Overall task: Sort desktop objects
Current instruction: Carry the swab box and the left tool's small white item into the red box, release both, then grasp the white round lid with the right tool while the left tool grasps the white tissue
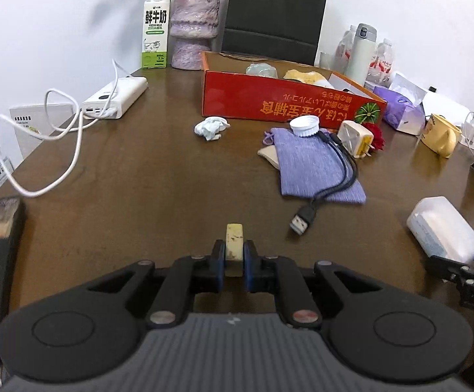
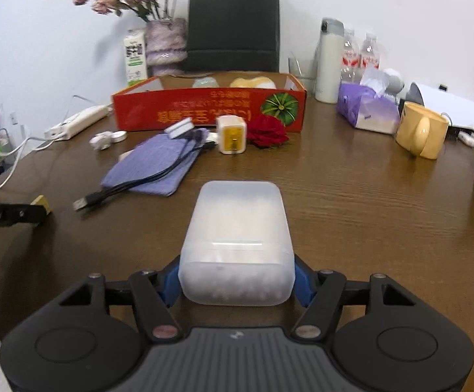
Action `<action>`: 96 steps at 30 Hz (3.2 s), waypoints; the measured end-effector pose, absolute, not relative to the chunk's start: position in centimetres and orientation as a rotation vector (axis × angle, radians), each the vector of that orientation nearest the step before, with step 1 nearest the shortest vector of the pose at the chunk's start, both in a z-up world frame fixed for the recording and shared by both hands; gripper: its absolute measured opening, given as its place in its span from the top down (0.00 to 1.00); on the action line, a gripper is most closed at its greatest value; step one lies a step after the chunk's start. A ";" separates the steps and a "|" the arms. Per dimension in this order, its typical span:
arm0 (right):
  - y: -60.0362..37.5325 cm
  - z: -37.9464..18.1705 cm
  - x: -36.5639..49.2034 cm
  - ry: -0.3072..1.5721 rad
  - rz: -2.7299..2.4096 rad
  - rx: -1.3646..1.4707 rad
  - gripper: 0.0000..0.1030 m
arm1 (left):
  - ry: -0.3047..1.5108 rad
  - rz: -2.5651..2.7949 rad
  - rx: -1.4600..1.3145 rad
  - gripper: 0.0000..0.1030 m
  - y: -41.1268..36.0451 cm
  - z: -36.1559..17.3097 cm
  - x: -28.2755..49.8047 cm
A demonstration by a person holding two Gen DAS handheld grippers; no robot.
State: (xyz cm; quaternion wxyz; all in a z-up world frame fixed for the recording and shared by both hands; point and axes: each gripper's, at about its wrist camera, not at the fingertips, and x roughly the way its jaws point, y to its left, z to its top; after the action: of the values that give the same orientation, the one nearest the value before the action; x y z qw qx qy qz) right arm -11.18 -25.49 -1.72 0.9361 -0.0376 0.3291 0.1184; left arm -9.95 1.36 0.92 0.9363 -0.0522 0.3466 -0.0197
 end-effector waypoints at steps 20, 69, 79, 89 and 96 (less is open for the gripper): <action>-26.0 6.9 -2.4 0.411 0.269 0.023 0.37 | 0.545 -0.095 -0.141 0.89 2.4 8.2 -2.2; -24.9 6.1 14.6 0.640 0.221 0.033 0.15 | 0.651 -0.060 -0.086 0.09 -1.3 8.6 7.9; -23.6 3.1 1.9 0.559 0.253 -0.004 0.14 | 0.535 -0.101 -0.149 0.01 1.3 4.6 -2.9; -23.6 -1.3 -3.1 0.657 0.352 0.016 0.14 | 0.592 -0.051 -0.134 0.01 1.3 1.9 -4.8; -25.2 -1.5 -3.5 0.640 0.332 0.125 0.15 | 0.617 -0.041 -0.144 0.06 1.3 1.4 -3.1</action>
State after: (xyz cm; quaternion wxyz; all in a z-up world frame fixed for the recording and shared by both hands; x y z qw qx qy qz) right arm -3.48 -25.21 -1.55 0.9339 0.0611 0.3127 0.1623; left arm -3.07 1.31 1.36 0.9501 -0.0709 0.3032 -0.0204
